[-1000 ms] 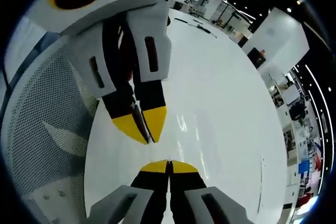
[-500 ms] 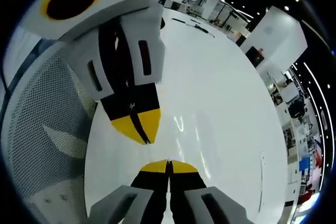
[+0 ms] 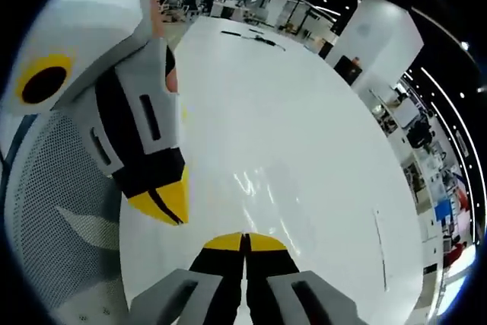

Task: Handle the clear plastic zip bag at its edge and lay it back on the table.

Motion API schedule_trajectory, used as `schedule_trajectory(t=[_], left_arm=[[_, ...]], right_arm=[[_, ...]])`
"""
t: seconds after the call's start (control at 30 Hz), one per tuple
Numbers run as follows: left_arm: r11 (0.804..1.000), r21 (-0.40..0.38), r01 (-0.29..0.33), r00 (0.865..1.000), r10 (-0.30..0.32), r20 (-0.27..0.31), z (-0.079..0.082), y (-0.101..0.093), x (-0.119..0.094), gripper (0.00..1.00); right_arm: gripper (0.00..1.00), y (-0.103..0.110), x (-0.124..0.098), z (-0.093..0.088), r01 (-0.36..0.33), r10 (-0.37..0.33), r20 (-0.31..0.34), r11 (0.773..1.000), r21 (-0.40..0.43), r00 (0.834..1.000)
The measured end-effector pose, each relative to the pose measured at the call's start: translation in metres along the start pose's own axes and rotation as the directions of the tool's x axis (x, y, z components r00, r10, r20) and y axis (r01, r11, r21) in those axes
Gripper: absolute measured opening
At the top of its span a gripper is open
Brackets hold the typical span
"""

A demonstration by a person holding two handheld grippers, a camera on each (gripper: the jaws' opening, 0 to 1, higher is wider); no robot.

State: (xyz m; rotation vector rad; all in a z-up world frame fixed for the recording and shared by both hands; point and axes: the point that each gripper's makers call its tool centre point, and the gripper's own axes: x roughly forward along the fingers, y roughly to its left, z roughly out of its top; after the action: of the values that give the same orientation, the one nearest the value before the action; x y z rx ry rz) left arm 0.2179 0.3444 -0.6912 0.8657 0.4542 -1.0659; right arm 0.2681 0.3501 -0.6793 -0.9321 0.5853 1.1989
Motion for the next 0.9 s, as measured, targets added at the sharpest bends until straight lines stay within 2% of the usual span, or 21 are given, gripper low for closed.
schedule_trajectory(t=[0.13,0.5,0.9], left_arm=[[1.000,0.000,0.010,1.000,-0.010,-0.003,-0.002,-0.006,0.002,0.00],[0.999,-0.006,0.032,0.999,-0.032,-0.008,-0.005,-0.018,0.005,0.00],[0.999,-0.006,0.033,0.999,-0.033,-0.006,-0.005,-0.019,0.003,0.00]], right_arm=[[0.00,-0.007,-0.001,0.001,0.010,-0.010,0.010,0.999,0.043,1.000],[0.00,-0.021,-0.001,0.009,0.033,-0.035,0.024,0.995,0.091,0.999],[0.00,-0.022,-0.003,0.014,0.033,-0.034,0.023,0.997,0.068,0.999]])
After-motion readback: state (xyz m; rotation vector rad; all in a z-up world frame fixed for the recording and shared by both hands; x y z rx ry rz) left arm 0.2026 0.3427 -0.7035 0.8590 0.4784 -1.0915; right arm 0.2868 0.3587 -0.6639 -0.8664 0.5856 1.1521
